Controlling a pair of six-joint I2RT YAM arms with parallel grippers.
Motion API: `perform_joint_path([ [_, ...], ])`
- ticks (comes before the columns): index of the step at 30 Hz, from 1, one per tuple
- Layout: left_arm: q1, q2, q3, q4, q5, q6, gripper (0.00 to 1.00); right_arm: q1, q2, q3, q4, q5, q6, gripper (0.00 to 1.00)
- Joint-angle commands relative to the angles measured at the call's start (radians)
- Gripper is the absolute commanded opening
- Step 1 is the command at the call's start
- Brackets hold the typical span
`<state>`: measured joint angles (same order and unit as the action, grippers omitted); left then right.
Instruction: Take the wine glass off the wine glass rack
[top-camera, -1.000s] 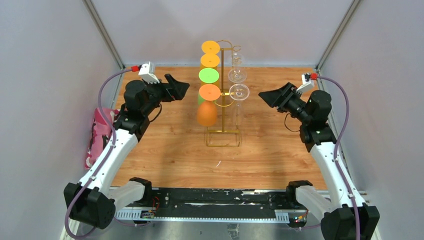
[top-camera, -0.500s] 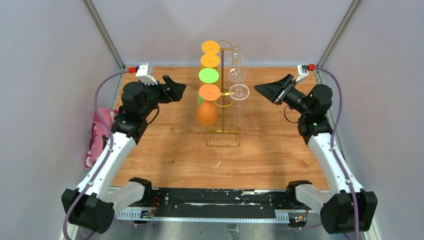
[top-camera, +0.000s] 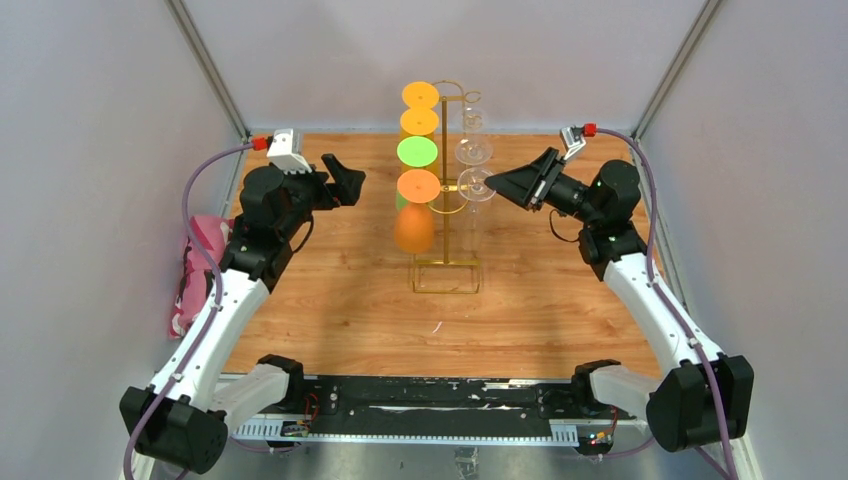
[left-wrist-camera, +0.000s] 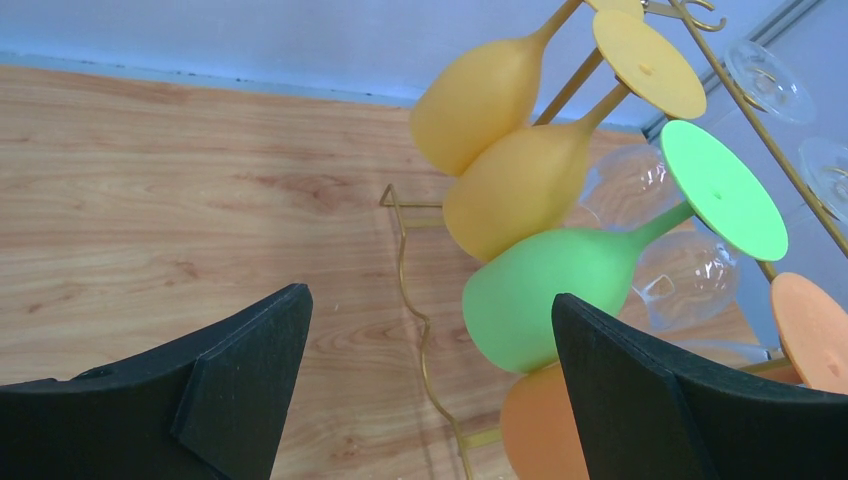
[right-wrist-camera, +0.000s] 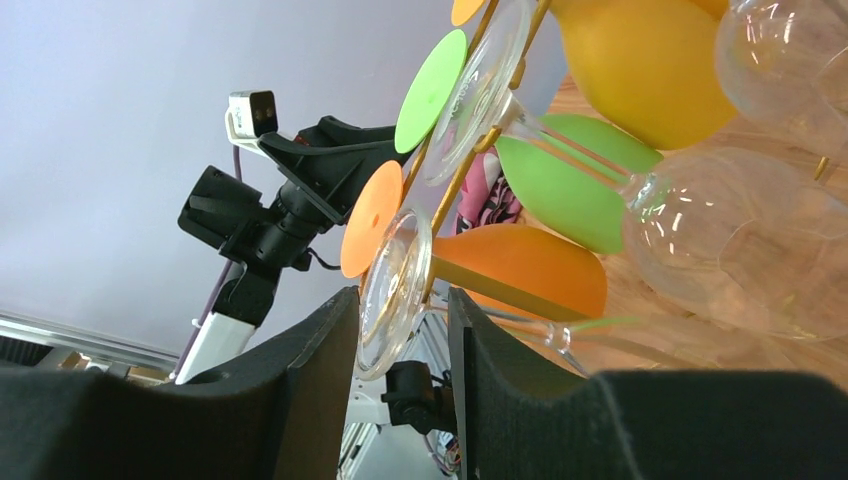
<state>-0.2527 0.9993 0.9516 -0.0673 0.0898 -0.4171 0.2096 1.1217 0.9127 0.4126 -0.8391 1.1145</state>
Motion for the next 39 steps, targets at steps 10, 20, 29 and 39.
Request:
perform_joint_path([
  [10, -0.003, -0.015, 0.002, -0.014, -0.019, 0.016, 0.96, 0.024, 0.018, 0.018, 0.007, -0.015, 0.003, 0.24],
  [20, -0.003, -0.011, 0.011, -0.011, -0.001, 0.006, 0.96, 0.023, 0.005, 0.044, -0.042, 0.011, -0.03, 0.0],
  [29, -0.003, -0.01, 0.01, -0.009, 0.003, 0.002, 0.96, 0.024, -0.003, 0.218, -0.418, 0.082, -0.196, 0.0],
  [39, -0.003, 0.006, 0.012, -0.005, 0.022, -0.009, 0.96, 0.024, 0.023, 0.337, -0.566, 0.142, -0.215, 0.0],
])
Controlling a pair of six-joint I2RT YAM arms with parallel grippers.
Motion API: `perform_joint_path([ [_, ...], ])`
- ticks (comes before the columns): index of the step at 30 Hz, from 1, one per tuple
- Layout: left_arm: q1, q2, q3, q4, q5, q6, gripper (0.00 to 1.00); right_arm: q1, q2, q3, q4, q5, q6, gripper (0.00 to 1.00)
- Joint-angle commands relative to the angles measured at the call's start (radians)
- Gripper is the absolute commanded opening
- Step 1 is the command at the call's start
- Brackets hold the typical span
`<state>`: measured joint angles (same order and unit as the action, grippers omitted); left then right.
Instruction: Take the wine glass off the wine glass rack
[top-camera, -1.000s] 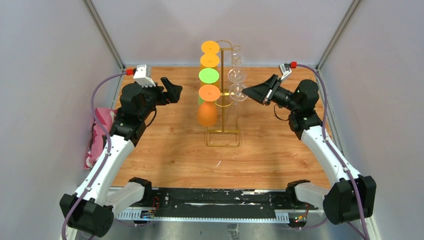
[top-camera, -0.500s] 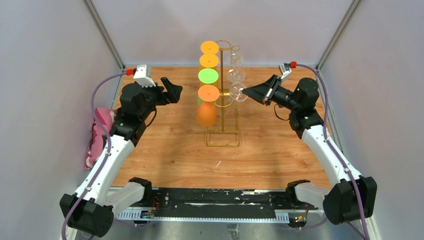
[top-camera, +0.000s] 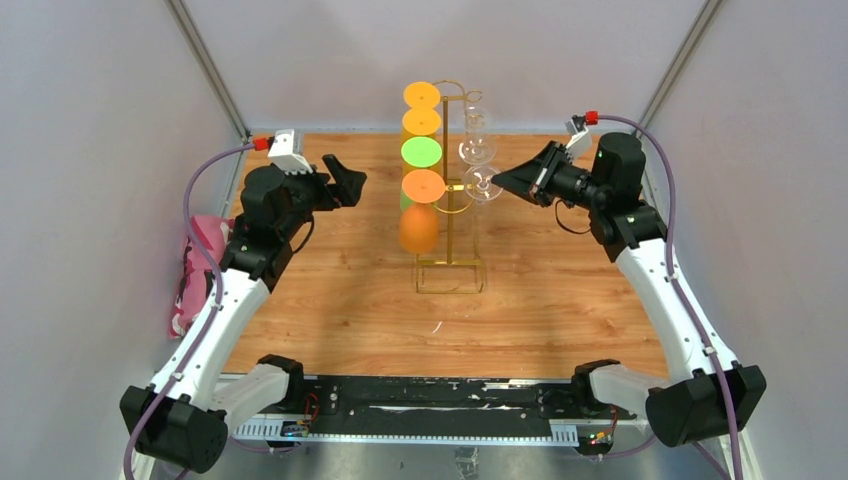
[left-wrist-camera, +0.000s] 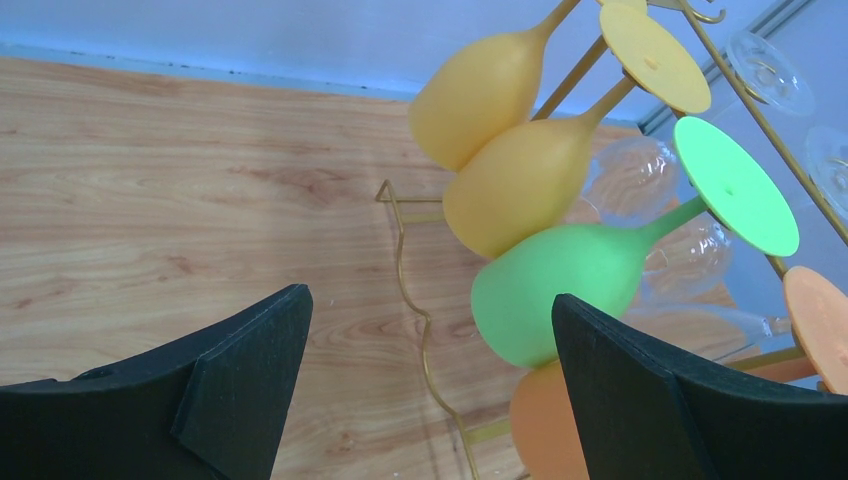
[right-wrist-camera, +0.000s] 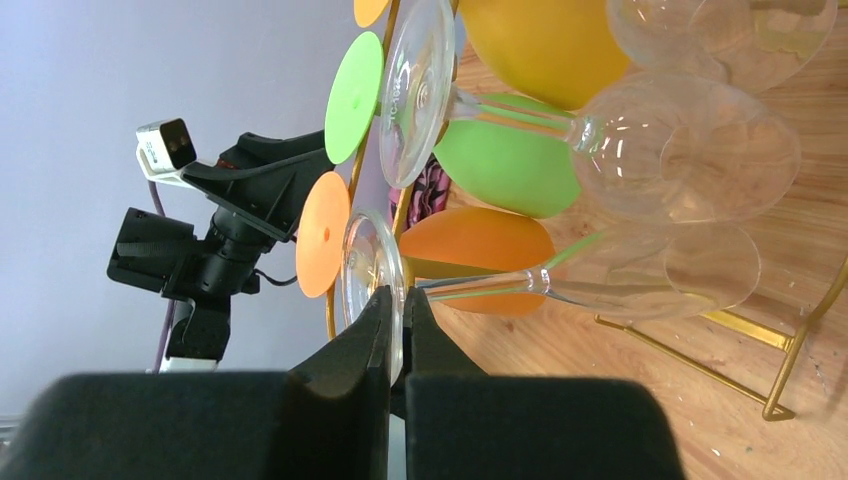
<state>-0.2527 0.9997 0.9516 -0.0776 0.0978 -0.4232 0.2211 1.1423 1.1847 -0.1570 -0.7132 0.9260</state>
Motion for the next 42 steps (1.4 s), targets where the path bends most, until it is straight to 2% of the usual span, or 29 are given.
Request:
perform_joint_path([
  [1, -0.004, 0.007, 0.012, 0.004, 0.015, 0.001, 0.96, 0.012, 0.006, 0.07, 0.002, 0.015, -0.019, 0.0],
  [15, -0.003, 0.015, 0.015, -0.014, 0.011, 0.02, 0.96, 0.015, 0.009, 0.057, -0.027, 0.061, -0.016, 0.0],
  [18, -0.003, 0.013, 0.013, -0.014, 0.008, 0.023, 0.96, 0.016, -0.011, 0.039, -0.018, 0.08, -0.017, 0.0],
  [29, -0.003, 0.029, 0.018, -0.01, 0.028, 0.013, 0.96, 0.009, -0.093, 0.075, -0.165, 0.223, -0.117, 0.0],
  [38, -0.004, 0.026, 0.021, -0.012, 0.035, 0.008, 0.96, 0.006, -0.143, 0.065, -0.177, 0.27, -0.123, 0.0],
  [41, -0.004, 0.019, 0.031, -0.023, 0.031, 0.015, 0.96, 0.006, -0.199, 0.135, -0.287, 0.368, -0.21, 0.0],
  [42, -0.004, 0.015, 0.04, -0.03, 0.019, 0.023, 0.96, 0.006, -0.225, 0.17, -0.332, 0.443, -0.25, 0.0],
])
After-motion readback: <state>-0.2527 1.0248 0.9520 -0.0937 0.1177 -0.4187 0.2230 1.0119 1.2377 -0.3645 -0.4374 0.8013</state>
